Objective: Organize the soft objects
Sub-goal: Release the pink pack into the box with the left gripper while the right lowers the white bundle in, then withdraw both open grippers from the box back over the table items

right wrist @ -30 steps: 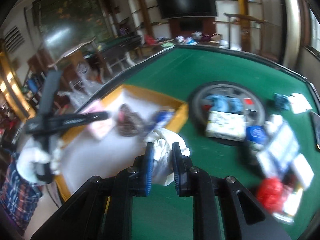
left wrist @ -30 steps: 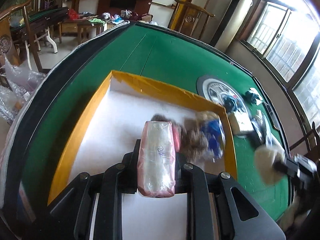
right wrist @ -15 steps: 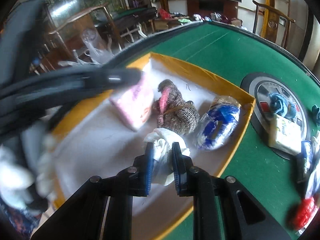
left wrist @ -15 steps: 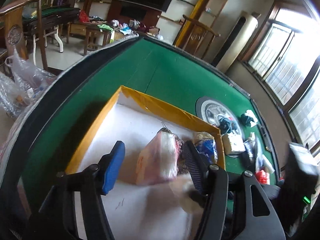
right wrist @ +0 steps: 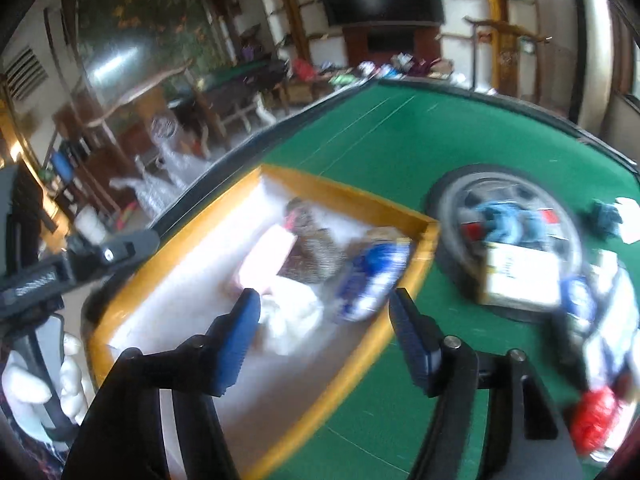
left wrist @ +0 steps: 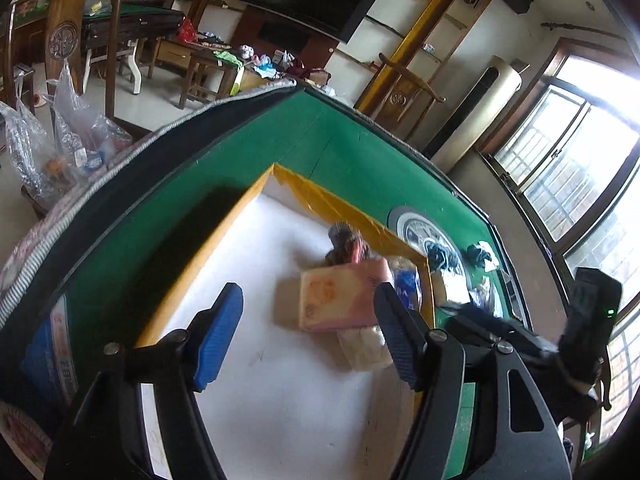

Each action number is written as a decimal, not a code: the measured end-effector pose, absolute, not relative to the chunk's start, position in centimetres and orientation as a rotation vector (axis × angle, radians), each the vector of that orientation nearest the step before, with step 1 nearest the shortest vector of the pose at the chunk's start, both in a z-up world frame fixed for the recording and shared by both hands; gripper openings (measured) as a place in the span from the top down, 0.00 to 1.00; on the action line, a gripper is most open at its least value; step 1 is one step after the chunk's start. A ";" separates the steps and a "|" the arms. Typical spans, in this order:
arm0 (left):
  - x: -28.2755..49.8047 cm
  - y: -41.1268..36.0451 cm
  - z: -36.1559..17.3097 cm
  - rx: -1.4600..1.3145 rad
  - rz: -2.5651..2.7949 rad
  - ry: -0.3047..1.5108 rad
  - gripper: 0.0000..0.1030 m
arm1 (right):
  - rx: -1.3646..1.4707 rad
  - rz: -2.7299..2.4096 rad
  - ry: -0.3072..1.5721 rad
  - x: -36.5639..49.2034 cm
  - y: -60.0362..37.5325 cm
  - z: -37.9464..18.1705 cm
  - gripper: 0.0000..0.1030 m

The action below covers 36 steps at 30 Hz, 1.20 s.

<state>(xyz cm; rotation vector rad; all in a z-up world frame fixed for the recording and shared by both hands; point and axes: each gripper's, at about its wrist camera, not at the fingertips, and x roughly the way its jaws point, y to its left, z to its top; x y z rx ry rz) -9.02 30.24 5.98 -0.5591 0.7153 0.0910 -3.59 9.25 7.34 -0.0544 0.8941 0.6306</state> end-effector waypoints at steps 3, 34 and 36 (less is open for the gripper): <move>-9.1 29.6 5.3 -0.563 0.085 0.736 0.35 | -0.017 0.566 0.879 -3.5 6.2 7.4 0.39; -4.2 21.2 7.3 -0.449 -0.062 0.757 0.21 | 0.196 0.241 0.716 -2.7 -12.4 9.3 0.25; -4.5 18.8 8.7 -0.344 -0.075 0.720 0.21 | 0.206 0.199 0.690 -2.2 -13.8 9.5 0.24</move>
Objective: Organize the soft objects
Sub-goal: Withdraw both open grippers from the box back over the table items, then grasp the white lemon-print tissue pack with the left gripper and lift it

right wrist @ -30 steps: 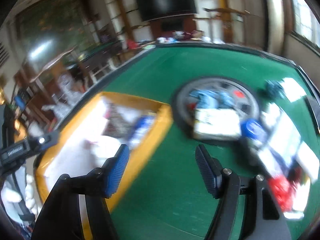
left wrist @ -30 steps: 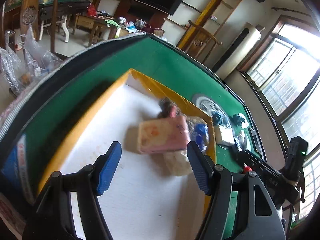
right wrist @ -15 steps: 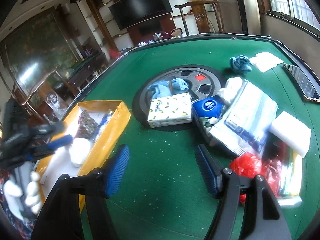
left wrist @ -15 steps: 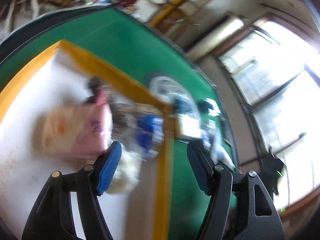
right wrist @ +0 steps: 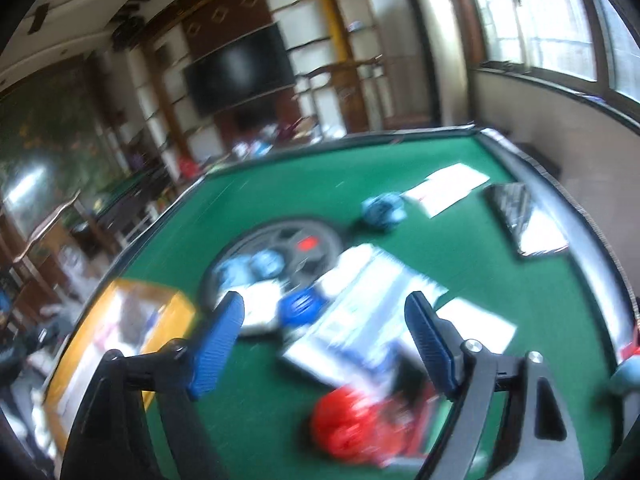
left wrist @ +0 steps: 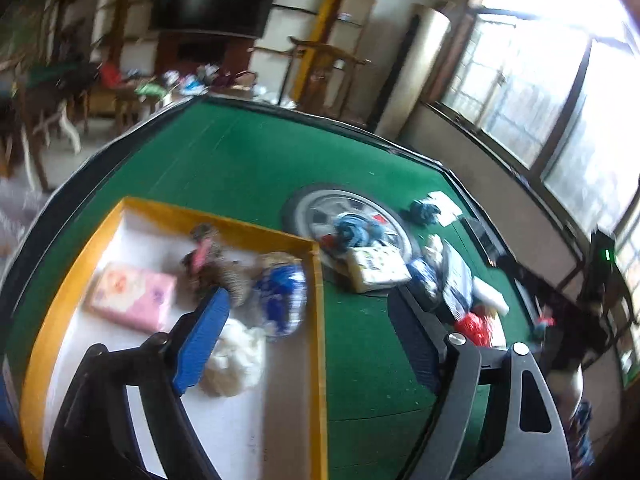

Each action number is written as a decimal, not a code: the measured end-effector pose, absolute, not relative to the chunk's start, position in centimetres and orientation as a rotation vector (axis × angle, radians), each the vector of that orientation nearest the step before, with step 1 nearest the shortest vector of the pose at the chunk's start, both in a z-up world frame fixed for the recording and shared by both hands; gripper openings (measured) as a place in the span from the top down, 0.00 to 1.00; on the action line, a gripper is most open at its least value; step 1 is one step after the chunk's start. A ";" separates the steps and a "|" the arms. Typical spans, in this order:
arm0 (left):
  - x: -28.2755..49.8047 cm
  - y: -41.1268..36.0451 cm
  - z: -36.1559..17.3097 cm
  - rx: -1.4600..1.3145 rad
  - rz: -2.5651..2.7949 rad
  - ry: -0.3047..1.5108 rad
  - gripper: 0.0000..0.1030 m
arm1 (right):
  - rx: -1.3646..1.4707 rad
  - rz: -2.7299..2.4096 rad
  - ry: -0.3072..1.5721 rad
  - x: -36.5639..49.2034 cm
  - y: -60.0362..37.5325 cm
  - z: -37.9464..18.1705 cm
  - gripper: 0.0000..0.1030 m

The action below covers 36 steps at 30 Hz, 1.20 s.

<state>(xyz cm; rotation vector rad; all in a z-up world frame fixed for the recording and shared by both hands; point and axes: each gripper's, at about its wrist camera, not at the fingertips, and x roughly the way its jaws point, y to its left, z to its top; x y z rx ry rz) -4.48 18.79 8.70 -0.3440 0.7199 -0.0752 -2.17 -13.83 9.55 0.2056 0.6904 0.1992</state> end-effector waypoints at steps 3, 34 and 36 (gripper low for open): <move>-3.4 15.2 9.4 -0.240 -0.133 0.731 0.21 | 0.215 0.130 0.670 -1.4 -16.1 9.2 0.24; 11.5 4.3 1.4 -0.091 -0.315 1.133 0.21 | 0.369 0.105 0.822 0.4 -20.4 5.0 0.24; 9.9 4.2 1.4 -0.075 -0.342 1.149 0.21 | 0.371 0.105 0.833 0.5 -20.3 4.9 0.24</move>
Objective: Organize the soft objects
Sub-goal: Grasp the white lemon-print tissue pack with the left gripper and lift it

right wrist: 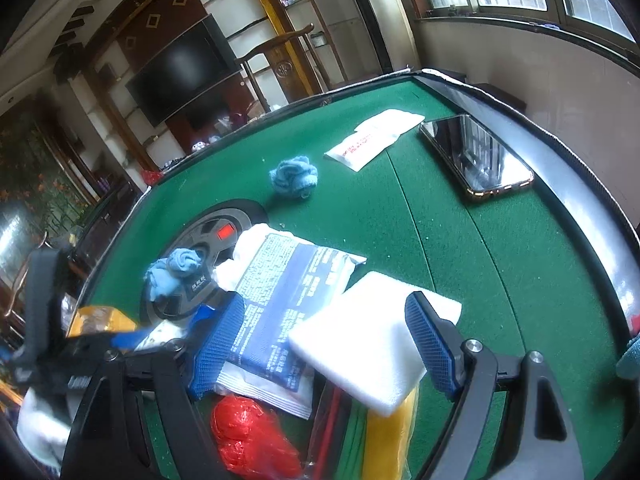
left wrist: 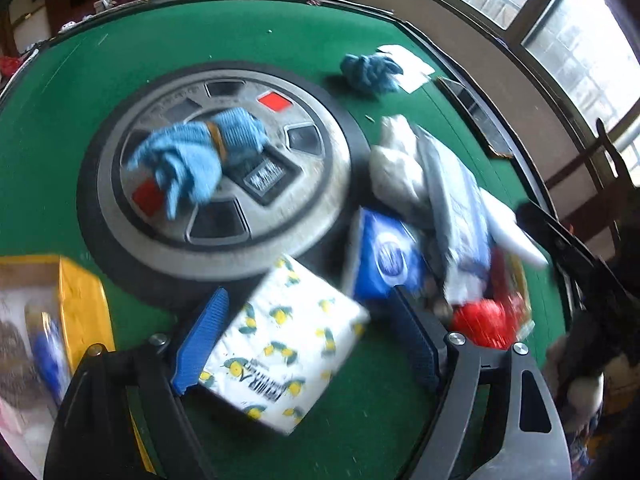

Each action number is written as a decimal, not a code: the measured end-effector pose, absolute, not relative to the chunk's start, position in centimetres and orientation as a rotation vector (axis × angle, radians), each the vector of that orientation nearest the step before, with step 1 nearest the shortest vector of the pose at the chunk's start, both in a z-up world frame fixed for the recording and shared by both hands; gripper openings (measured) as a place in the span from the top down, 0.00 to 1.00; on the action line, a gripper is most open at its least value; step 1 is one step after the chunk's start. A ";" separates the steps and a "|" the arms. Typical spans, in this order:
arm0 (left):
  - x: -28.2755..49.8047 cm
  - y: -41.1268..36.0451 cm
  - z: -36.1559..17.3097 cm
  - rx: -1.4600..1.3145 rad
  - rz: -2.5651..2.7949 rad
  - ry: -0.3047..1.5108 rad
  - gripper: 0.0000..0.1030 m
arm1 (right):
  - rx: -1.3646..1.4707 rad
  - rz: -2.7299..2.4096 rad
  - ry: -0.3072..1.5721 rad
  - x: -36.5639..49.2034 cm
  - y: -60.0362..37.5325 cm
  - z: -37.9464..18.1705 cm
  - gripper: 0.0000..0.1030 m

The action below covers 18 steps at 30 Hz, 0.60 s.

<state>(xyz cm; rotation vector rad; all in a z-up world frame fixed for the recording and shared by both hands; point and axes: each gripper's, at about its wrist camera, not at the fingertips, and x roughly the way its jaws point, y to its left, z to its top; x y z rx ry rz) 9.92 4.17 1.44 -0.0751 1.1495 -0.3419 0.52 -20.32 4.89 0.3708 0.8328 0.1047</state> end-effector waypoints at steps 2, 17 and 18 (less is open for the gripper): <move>8.4 4.3 1.6 -0.082 -0.364 1.155 0.21 | 0.371 0.104 0.840 0.5 -20.3 4.8 0.24; 4.5 2.3 1.3 0.092 -0.372 1.095 0.22 | 0.375 0.096 0.842 0.4 -20.4 4.8 0.24; 4.9 1.6 1.0 0.106 -0.360 1.094 0.29 | 0.377 0.096 0.842 0.4 -20.4 4.8 0.24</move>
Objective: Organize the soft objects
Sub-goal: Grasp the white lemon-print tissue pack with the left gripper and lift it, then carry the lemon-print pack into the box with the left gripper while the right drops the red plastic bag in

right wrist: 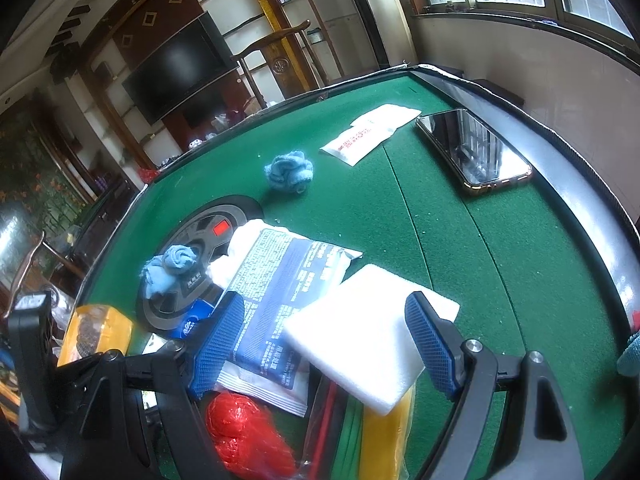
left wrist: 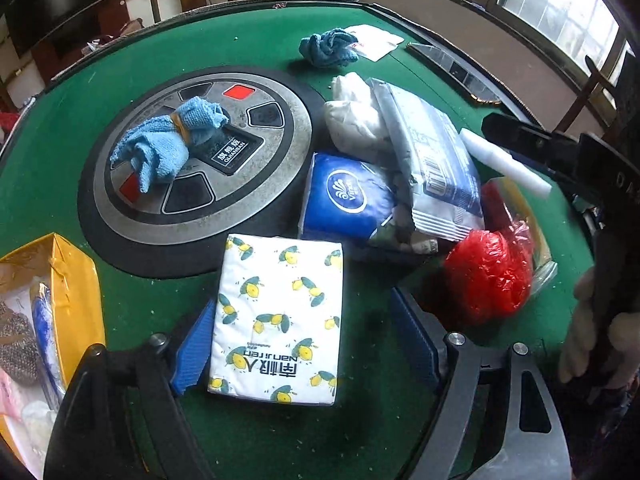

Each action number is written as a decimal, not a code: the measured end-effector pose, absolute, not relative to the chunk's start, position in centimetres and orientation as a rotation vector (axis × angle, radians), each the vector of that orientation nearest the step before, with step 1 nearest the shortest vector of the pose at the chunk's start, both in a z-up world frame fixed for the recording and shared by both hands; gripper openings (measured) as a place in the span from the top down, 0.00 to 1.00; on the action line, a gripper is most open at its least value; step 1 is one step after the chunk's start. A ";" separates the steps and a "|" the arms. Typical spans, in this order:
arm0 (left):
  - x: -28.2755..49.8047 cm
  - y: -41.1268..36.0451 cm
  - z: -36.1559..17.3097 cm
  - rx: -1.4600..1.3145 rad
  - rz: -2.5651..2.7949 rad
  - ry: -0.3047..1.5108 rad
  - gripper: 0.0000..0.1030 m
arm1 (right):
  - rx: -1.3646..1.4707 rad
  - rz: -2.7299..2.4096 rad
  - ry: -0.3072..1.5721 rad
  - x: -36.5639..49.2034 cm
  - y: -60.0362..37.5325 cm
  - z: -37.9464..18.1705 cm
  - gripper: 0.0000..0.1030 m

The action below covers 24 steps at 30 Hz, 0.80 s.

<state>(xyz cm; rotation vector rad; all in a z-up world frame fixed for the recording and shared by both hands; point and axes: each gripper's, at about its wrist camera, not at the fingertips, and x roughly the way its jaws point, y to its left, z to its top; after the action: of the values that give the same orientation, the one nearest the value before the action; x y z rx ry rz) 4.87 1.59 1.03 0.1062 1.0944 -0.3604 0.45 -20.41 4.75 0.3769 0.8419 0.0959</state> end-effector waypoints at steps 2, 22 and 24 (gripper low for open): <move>4.6 1.3 1.0 0.130 -0.338 1.083 0.51 | 0.379 0.098 0.840 0.4 -20.4 4.8 0.24; -5.8 9.0 5.6 -0.311 -0.387 0.891 0.50 | 0.244 0.207 0.794 -1.1 -16.9 6.0 0.24; -6.6 10.7 5.8 -0.349 -0.368 0.877 0.50 | 0.202 0.228 0.822 -1.9 -15.9 6.3 0.24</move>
<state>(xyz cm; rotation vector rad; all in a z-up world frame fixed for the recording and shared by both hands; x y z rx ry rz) -6.60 10.67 5.78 -0.3490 0.8768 -0.3677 -1.94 -15.90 6.32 0.2017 0.8224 0.2277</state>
